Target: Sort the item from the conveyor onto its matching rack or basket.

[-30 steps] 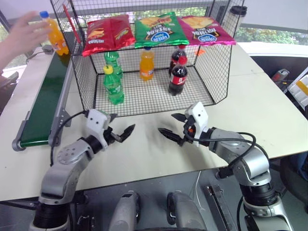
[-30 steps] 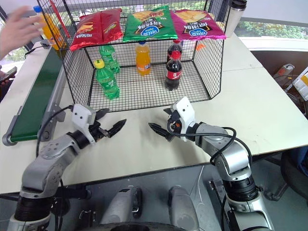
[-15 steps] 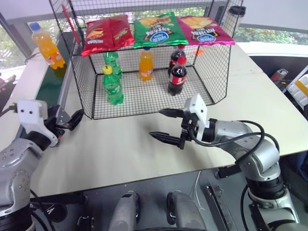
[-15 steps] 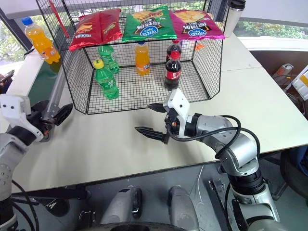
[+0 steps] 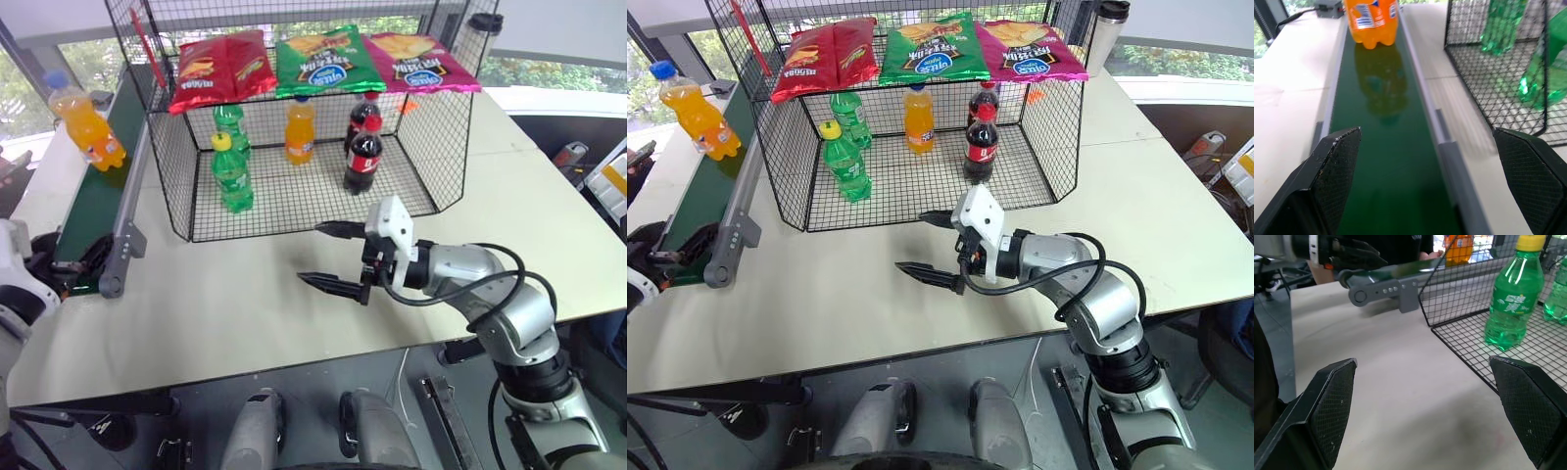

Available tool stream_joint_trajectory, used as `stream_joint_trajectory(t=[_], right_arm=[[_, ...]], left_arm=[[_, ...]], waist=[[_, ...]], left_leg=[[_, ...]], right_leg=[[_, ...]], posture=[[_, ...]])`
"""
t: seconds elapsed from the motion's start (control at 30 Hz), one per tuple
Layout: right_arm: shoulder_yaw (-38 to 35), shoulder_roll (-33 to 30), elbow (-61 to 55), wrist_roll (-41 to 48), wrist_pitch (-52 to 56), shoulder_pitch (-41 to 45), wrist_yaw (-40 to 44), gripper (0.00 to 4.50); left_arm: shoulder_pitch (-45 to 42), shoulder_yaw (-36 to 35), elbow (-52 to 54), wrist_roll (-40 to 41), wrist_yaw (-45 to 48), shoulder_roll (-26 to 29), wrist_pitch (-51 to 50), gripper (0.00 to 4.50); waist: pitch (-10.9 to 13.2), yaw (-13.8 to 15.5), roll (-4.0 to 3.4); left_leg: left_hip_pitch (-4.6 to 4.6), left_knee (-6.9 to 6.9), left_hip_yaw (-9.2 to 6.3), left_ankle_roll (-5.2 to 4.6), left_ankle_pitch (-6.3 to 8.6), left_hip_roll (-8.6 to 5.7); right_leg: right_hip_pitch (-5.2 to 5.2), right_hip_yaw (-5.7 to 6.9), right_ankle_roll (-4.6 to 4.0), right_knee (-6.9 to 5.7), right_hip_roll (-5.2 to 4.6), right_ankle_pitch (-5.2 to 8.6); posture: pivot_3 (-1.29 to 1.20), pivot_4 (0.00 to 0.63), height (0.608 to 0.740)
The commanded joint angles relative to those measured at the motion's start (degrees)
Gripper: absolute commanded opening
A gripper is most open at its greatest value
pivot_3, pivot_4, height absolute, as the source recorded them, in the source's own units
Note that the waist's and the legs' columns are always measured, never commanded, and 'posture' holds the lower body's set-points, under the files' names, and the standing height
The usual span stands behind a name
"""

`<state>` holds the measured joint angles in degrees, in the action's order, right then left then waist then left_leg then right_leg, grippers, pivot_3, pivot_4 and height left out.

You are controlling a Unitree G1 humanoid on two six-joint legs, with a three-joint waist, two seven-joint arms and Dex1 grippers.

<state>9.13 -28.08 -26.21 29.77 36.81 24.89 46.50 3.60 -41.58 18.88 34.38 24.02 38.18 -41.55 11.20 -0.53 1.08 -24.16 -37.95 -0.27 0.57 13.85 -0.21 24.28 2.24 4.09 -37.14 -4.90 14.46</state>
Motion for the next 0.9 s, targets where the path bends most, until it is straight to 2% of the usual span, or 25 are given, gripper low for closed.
stream_joint_trajectory(t=[0.03,0.9], right_arm=[[-1.84,0.56,-1.23,1.94,-2.02,0.35,0.95,4.46],[-1.18,-0.76,-0.85,1.25,-1.33,0.01,0.84,4.46]], left_arm=[[-0.17,-1.03,0.22,-0.15,0.38,0.94,1.52,4.50],[-3.49,1.56,-4.41,-5.28,-4.01,-0.79,7.42,4.50]], waist=[[0.00,0.06,0.00],[0.00,-0.04,-0.01]], left_leg=[[0.00,0.00,0.00,0.00,0.00,0.00],[-0.18,0.10,0.01,0.04,0.02,0.01]], right_leg=[[0.00,0.00,-0.01,0.00,-0.01,0.00],[0.19,-0.01,-0.10,0.16,-0.19,-0.03]], posture=[[0.00,0.150,0.739],[0.00,0.150,0.739]])
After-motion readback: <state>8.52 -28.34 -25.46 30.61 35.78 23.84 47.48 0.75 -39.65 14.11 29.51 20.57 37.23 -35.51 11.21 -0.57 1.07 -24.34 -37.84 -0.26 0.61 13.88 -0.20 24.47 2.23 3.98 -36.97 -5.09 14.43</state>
